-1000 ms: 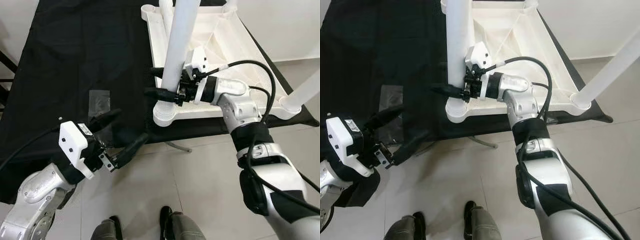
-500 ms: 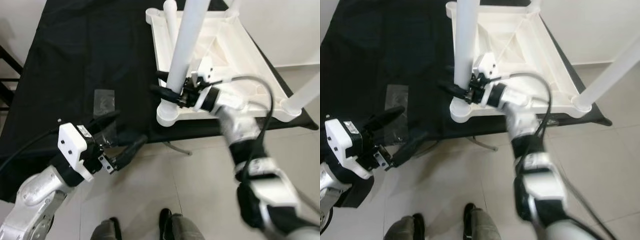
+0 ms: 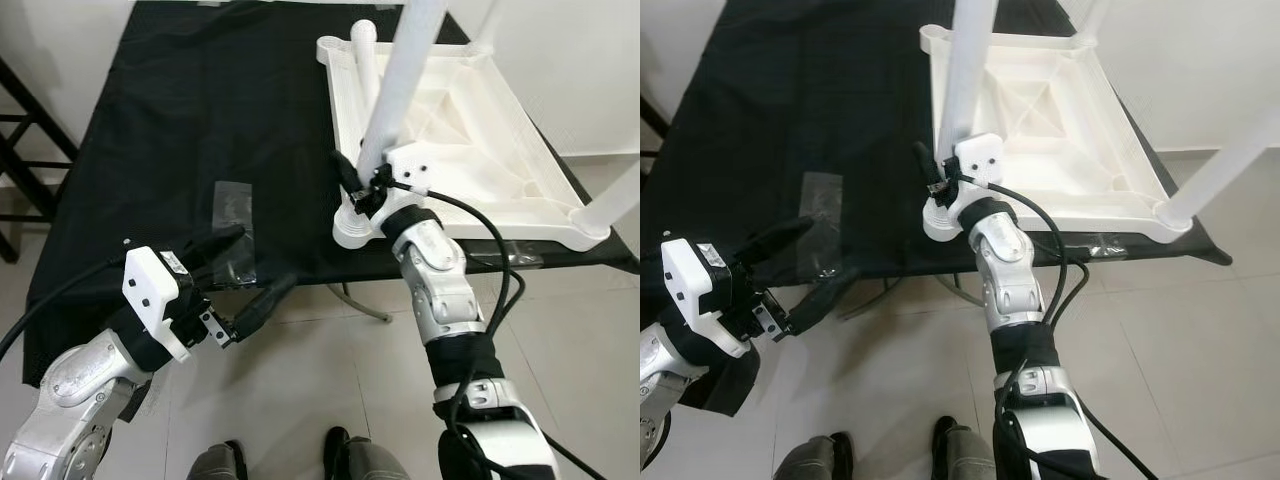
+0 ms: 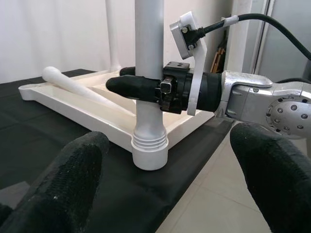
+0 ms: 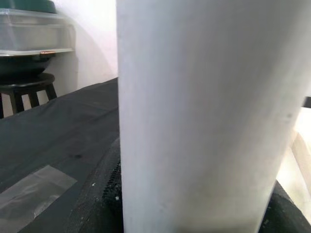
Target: Building children table
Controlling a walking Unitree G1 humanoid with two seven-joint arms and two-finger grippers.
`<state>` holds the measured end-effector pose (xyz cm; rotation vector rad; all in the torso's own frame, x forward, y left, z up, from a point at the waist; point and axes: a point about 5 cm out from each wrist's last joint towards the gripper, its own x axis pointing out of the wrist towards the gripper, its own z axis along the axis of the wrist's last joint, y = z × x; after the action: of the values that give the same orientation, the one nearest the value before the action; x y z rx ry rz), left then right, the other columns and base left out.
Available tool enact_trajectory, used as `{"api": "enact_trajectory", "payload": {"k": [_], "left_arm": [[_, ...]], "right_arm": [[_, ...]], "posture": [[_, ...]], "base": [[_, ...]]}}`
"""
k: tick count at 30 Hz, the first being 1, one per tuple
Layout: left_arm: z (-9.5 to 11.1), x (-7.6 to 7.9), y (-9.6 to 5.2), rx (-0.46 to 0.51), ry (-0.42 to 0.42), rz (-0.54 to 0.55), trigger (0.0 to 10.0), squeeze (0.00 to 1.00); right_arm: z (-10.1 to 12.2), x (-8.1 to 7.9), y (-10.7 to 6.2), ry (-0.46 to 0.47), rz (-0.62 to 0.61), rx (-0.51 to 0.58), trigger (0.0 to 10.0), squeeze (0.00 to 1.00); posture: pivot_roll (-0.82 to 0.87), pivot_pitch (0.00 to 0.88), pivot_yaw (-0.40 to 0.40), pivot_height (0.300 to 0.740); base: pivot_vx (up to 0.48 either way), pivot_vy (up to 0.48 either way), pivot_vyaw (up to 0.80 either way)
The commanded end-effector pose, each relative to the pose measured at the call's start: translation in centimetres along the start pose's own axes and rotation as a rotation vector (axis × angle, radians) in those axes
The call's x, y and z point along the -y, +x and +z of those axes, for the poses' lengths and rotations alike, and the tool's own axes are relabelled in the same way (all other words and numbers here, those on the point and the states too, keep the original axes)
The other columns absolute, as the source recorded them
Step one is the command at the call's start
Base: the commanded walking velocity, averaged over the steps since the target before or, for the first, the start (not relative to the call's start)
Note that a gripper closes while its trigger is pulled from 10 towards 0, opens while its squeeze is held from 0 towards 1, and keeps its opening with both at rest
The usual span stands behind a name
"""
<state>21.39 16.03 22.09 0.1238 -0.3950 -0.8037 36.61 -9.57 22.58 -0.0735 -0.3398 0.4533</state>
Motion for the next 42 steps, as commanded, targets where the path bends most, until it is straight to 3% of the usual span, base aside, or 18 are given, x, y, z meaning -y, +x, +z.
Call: {"api": "enact_trajectory", "payload": {"k": [1, 3, 5, 6, 9, 13, 14, 15, 16, 22, 24, 33, 34, 36, 42], "left_arm": [[-0.2, 0.0, -0.5, -0.023, 0.012, -0.002, 10.0, 0.0], [-0.2, -0.1, -0.5, -0.026, 0.014, -0.003, 10.0, 0.0], [-0.2, -0.1, -0.4, -0.025, 0.015, -0.003, 10.0, 0.0], [-0.1, -0.1, -0.4, -0.022, 0.017, -0.002, 10.0, 0.0], [-0.1, 0.0, -0.4, -0.021, 0.017, -0.002, 10.0, 0.0], [-0.1, 0.0, -0.4, -0.027, 0.024, 0.002, 10.0, 0.0], [-0.1, 0.0, -0.5, -0.03, 0.028, 0.007, 10.0, 0.0], [-0.1, 0.0, -0.5, -0.03, 0.028, 0.007, 10.0, 0.0], [-0.2, -0.1, -0.5, -0.034, 0.032, 0.012, 10.0, 0.0], [-0.1, -0.4, -0.9, -0.042, 0.043, 0.031, 10.0, 0.0], [0.1, -0.6, -1.1, -0.045, 0.051, 0.038, 10.0, 0.0], [0.3, -0.7, -1.3, -0.045, 0.056, 0.037, 10.0, 0.0], [0.5, -0.7, -1.4, -0.042, 0.058, 0.037, 10.0, 0.0], [0.6, -0.7, -1.4, -0.035, 0.061, 0.035, 10.0, 0.0], [0.6, -0.7, -1.1, -0.027, 0.061, 0.034, 10.0, 0.0]], "right_arm": [[-2.3, 1.2, -0.8, -0.029, -0.018, -0.131, 10.0, 0.0], [-1.9, 1.4, -0.5, -0.025, 0.006, -0.124, 10.0, 0.0], [-2.0, 1.1, -0.4, -0.063, 0.147, -0.18, 10.0, 0.0], [-1.7, 1.8, -0.2, -0.067, 0.172, -0.184, 10.0, 1.0], [-1.4, 2.5, 0.0, -0.06, 0.184, -0.179, 10.0, 1.0], [1.0, 3.8, 1.2, -0.074, 0.278, -0.112, 10.0, 1.0], [2.2, 4.0, 1.7, -0.08, 0.336, -0.086, 10.0, 0.24], [2.2, 4.0, 1.7, -0.08, 0.336, -0.086, 10.0, 0.24], [3.0, 4.1, 2.1, -0.083, 0.392, -0.063, 10.0, 0.0], [4.7, 4.0, 2.3, -0.086, 0.587, -0.032, 10.0, 0.0], [4.8, 3.9, 1.9, -0.075, 0.749, -0.055, 10.0, 0.0], [5.1, 4.4, 1.9, -0.069, 0.796, -0.069, 9.9, 0.0], [5.2, 4.7, 1.8, -0.062, 0.816, -0.081, 9.5, 0.0], [4.4, 4.9, 1.6, -0.067, 0.814, -0.128, 0.0, 0.0], [3.7, 4.6, 1.2, -0.079, 0.877, -0.164, 0.0, 0.0]], "posture": [[0.07, 0.281, -0.082, 0.74], [0.08, 0.281, -0.081, 0.74], [0.07, 0.278, -0.083, 0.74], [0.08, 0.279, -0.087, 0.74], [0.08, 0.279, -0.088, 0.74], [0.08, 0.281, -0.091, 0.74], [0.09, 0.282, -0.092, 0.74], [0.09, 0.282, -0.092, 0.74], [0.09, 0.282, -0.092, 0.74], [0.1, 0.284, -0.099, 0.74], [0.1, 0.286, -0.102, 0.74], [0.11, 0.287, -0.106, 0.74], [0.1, 0.287, -0.108, 0.74], [0.1, 0.286, -0.111, 0.74], [0.1, 0.28, -0.113, 0.74]], "base": [[0.0, 0.0, 0.0], [0.0, 0.0, 0.0], [0.0, 0.0, 0.0], [0.0, 0.0, 0.0], [0.0, 0.0, 0.0], [0.0, 0.0, 0.0], [0.0, 0.0, 0.0], [0.0, 0.0, 0.0], [0.0, 0.0, 0.0], [0.0, 0.0, 0.0], [0.0, 0.0, 0.0], [0.0, 0.0, 0.0], [0.0, 0.0, 0.0], [0.0, 0.0, 0.0], [0.0, 0.0, 0.0]]}}
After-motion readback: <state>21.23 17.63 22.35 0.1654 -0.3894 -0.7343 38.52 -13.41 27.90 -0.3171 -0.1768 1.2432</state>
